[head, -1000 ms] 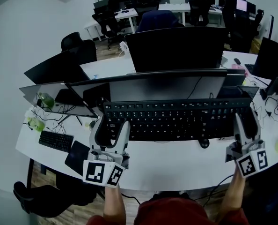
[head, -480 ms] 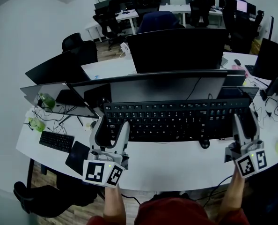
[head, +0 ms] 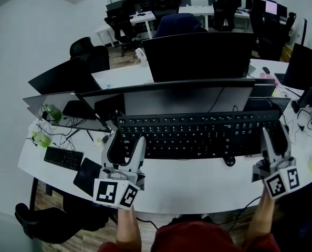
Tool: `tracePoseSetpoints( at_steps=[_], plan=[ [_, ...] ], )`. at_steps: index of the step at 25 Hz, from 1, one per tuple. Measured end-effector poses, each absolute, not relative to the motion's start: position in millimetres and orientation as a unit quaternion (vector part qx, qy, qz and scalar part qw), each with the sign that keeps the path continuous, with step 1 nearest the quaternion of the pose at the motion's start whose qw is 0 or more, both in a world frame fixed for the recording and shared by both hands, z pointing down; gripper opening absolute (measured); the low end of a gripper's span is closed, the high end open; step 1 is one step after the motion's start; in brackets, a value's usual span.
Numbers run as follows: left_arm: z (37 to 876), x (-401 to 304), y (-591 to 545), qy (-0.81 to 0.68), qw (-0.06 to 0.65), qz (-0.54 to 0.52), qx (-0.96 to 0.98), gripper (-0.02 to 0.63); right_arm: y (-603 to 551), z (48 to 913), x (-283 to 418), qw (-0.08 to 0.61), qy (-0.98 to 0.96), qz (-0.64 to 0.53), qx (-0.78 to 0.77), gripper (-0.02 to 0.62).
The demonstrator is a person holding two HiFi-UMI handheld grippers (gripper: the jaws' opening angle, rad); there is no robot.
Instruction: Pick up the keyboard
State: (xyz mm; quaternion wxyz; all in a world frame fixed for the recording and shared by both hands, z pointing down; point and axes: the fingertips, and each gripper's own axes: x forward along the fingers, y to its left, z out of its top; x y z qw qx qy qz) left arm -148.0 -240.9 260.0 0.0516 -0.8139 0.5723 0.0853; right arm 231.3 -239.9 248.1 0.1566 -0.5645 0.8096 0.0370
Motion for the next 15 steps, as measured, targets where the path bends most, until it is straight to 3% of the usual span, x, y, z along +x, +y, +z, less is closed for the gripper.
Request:
tracePoseSetpoints(
  at_steps=[15],
  plan=[
    [259.9, -147.6, -239.4, 0.575, 0.050, 0.083, -0.812, 0.281, -241.8, 251.0, 232.2, 0.159, 0.811, 0.029, -0.562, 0.252]
  ],
)
